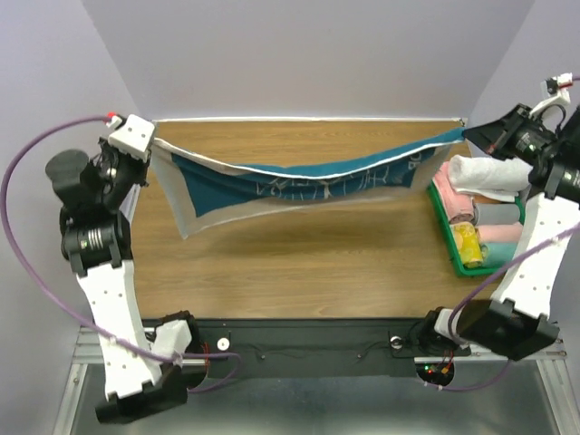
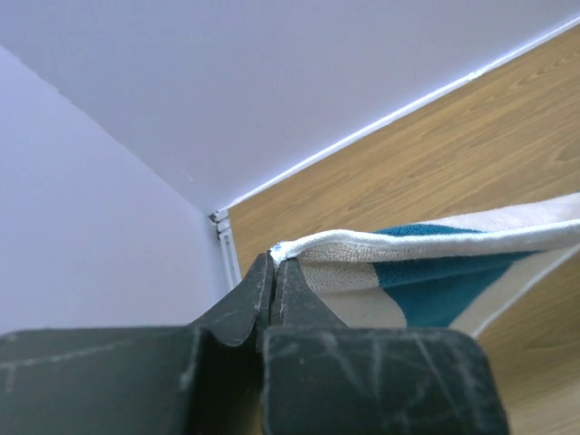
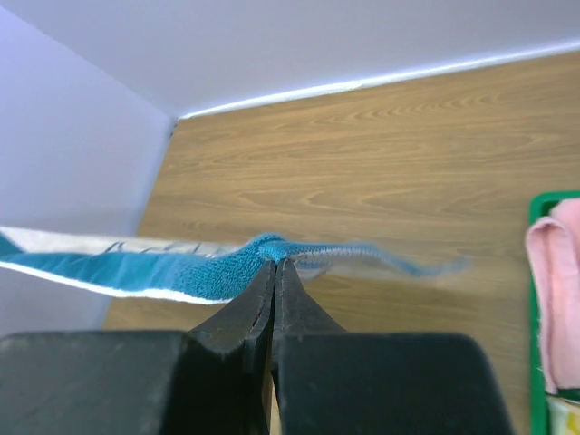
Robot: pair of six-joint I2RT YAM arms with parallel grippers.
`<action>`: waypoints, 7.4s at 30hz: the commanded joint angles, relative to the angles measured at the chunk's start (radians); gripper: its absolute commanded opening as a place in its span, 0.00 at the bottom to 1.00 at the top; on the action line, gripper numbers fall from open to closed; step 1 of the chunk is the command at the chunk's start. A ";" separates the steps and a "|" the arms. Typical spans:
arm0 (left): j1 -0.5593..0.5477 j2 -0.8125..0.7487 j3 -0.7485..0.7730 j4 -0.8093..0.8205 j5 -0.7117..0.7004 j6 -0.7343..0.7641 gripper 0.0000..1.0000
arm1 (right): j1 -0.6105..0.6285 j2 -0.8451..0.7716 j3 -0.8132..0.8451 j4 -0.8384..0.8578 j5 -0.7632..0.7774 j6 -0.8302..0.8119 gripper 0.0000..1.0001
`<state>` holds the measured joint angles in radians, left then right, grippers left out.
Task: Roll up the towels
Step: Flatten the towel
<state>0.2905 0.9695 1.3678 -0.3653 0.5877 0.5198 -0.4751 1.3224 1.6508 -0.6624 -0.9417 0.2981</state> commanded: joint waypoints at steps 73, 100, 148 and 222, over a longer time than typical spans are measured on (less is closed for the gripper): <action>-0.004 0.594 -0.366 -0.159 -0.207 0.195 0.21 | 0.458 0.488 -0.482 -0.020 0.656 -0.540 0.30; 0.111 0.635 -0.504 -0.076 -0.407 0.290 0.09 | 0.458 0.382 -0.759 0.053 1.061 -0.708 0.21; 0.110 0.549 -0.527 -0.142 -0.269 0.301 0.27 | 0.589 0.293 -0.755 -0.045 0.951 -0.697 0.31; -0.019 1.308 0.610 -0.052 -0.100 -0.079 0.74 | 0.480 1.206 0.629 -0.075 0.685 -0.479 0.01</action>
<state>0.2806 2.2723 1.9289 -0.4168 0.4732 0.4625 0.0010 2.5385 2.3028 -0.7456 -0.2314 -0.1867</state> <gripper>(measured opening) 0.766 0.033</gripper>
